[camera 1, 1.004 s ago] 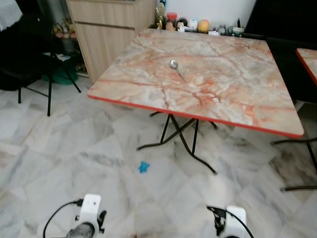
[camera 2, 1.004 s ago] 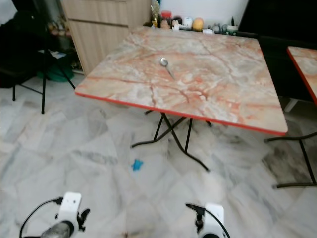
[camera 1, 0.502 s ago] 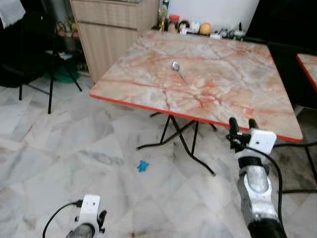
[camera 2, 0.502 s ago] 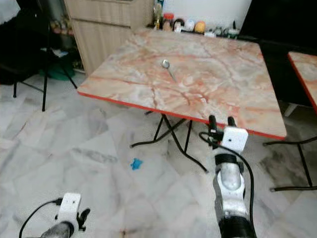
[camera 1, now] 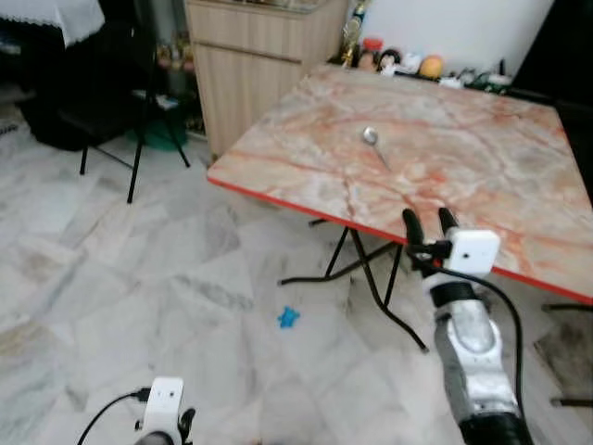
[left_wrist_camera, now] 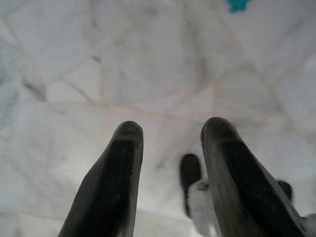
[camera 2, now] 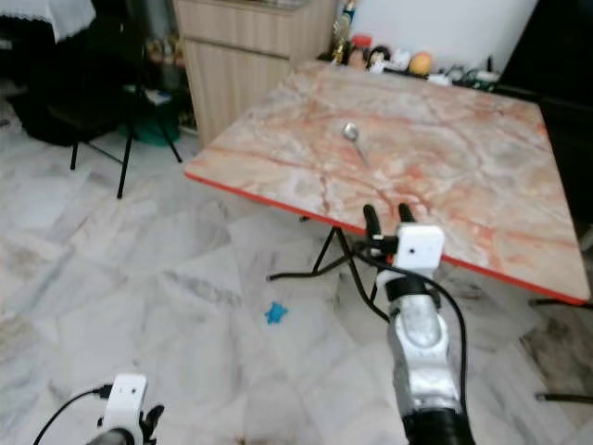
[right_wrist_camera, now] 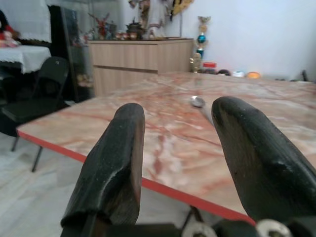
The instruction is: Setting the table
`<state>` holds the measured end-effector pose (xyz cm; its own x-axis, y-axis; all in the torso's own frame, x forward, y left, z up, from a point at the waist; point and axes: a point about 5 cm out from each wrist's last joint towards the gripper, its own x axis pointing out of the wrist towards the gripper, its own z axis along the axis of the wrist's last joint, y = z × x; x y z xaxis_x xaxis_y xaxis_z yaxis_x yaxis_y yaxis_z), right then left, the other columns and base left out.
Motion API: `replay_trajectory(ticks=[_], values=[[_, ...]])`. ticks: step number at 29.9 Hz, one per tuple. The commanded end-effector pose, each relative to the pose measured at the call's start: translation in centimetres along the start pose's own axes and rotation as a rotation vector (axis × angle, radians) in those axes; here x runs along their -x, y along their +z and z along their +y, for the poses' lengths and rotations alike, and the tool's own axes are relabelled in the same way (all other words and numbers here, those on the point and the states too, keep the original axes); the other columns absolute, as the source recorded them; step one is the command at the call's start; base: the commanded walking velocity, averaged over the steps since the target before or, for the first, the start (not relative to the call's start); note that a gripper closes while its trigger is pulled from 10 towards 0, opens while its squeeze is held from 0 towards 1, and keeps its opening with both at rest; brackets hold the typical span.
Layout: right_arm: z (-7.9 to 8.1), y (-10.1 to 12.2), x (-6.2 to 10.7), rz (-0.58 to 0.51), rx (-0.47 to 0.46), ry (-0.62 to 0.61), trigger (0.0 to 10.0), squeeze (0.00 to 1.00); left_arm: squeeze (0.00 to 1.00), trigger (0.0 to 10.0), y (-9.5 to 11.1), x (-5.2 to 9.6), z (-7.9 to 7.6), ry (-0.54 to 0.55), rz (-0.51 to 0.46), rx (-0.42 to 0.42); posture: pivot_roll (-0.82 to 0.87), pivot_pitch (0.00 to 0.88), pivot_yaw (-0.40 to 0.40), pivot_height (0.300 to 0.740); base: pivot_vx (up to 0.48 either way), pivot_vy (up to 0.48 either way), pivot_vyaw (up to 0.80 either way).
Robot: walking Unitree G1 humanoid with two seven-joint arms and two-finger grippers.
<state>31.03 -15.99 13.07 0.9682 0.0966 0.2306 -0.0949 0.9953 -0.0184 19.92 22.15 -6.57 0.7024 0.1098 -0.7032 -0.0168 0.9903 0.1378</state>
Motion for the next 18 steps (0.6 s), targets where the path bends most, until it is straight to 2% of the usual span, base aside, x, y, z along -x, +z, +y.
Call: replay_trajectory(ticks=[1,13,18], values=[[-1.27,0.5,0.26,0.003,0.016,-0.036,10.0,0.0,0.0,10.0,0.54,-0.19,-0.5,-0.004,-0.016,0.018,0.09,0.0,-0.061,0.74,0.292,0.0,0.0],[-0.99,0.86,0.12,0.029,0.001,-0.05,10.0,0.0,0.0,10.0,0.24,-0.11,-0.44,0.004,-0.006,0.022,0.08,0.0,-0.06,0.74,0.296,0.0,0.0],[-0.88,1.09,0.16,0.028,0.028,-0.029,10.0,0.0,0.0,10.0,0.37,-0.16,-0.57,0.003,-0.01,0.027,0.08,0.0,-0.06,0.74,0.295,0.0,0.0]])
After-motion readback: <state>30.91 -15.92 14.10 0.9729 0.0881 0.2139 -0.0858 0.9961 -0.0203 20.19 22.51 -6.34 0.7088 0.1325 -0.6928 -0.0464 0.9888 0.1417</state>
